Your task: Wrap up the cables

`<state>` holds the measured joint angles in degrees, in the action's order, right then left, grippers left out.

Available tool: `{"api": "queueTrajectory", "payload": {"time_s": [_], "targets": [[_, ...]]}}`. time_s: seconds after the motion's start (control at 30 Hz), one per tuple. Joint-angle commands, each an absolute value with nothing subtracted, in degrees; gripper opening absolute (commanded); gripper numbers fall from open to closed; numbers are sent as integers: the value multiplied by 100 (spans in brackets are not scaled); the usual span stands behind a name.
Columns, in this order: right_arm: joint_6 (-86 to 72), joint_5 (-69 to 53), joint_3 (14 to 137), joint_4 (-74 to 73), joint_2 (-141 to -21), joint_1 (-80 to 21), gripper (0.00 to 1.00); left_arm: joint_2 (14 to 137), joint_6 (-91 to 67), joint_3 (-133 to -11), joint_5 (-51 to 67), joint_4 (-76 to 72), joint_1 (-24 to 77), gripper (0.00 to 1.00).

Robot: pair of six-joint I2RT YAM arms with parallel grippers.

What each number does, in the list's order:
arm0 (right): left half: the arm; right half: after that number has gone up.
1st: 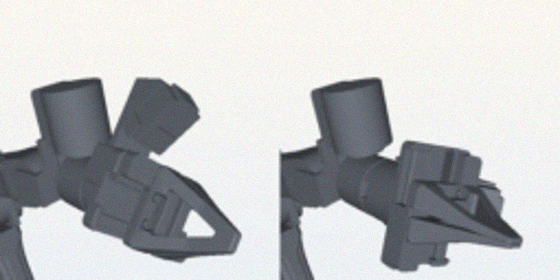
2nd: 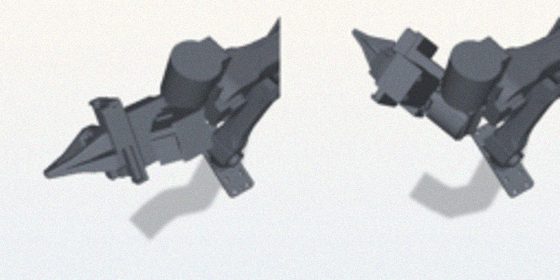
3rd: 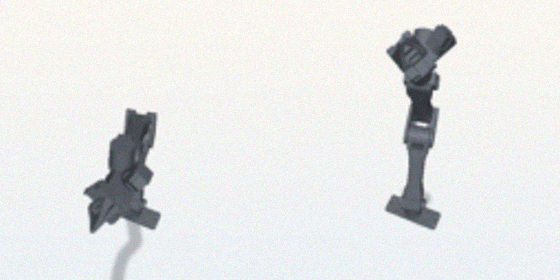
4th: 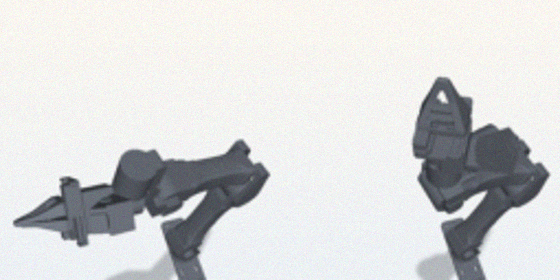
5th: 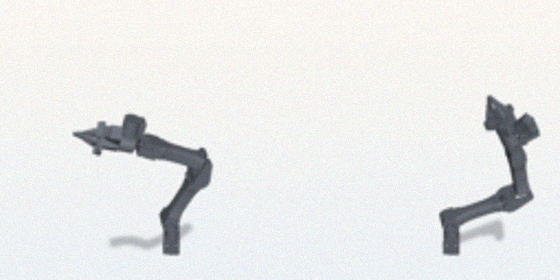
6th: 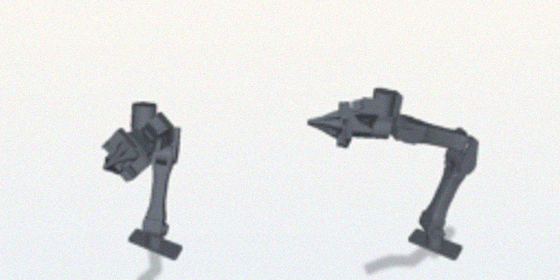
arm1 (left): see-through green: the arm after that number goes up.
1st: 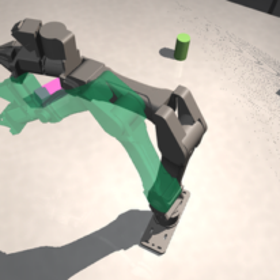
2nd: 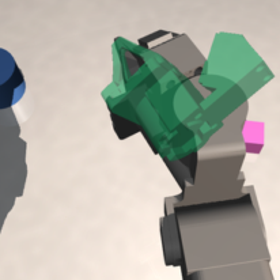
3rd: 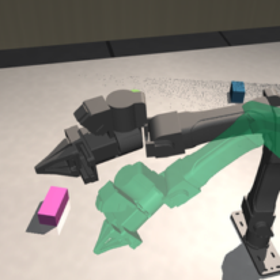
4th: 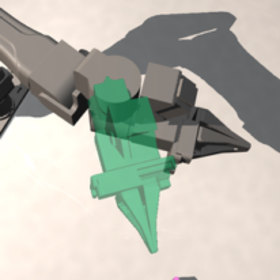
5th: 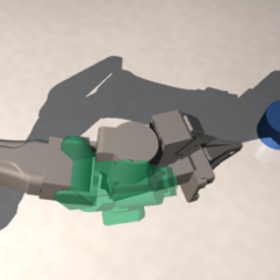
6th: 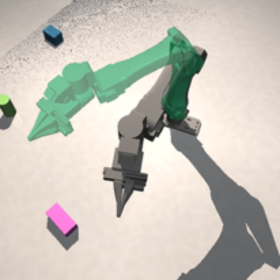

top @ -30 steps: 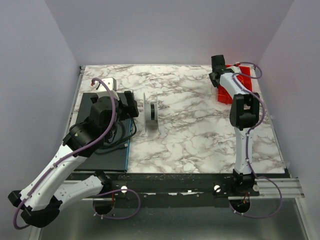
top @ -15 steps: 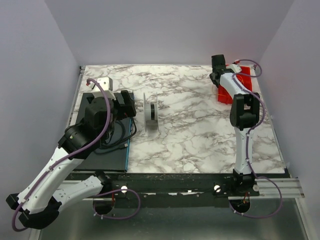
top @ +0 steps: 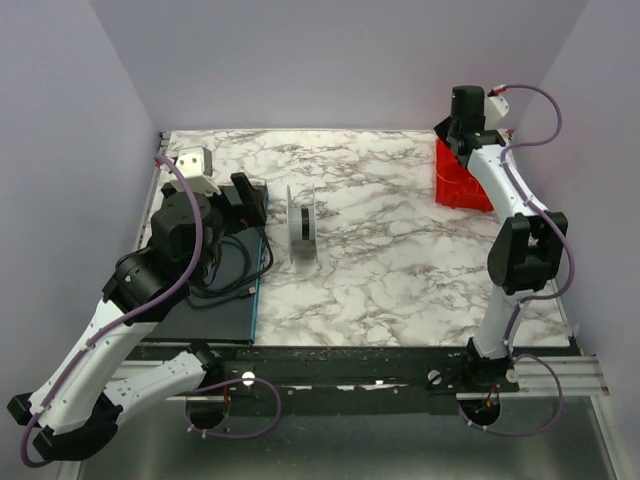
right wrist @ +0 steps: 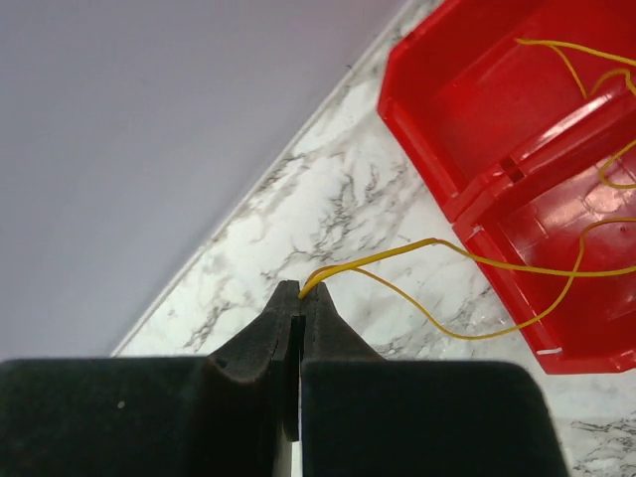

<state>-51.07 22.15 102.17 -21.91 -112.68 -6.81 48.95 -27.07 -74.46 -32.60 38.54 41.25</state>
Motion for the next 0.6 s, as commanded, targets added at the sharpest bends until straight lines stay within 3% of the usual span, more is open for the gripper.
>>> {"api": "queueTrajectory", "payload": {"time_s": [0.0,0.2,0.57], "targets": [[-4348,1512,10366,-2223,-10786,-720,1,4878,-2569,-7500,-3280,3699,4087,99],[-3748,605,11865,-3132,-10614,-721,1,4880,-2643,-7342,-3256,3651,4061,99],[-3859,-753,12712,-2921,-9699,-720,1,4913,-2724,-7219,-3221,3641,4018,99]]}}
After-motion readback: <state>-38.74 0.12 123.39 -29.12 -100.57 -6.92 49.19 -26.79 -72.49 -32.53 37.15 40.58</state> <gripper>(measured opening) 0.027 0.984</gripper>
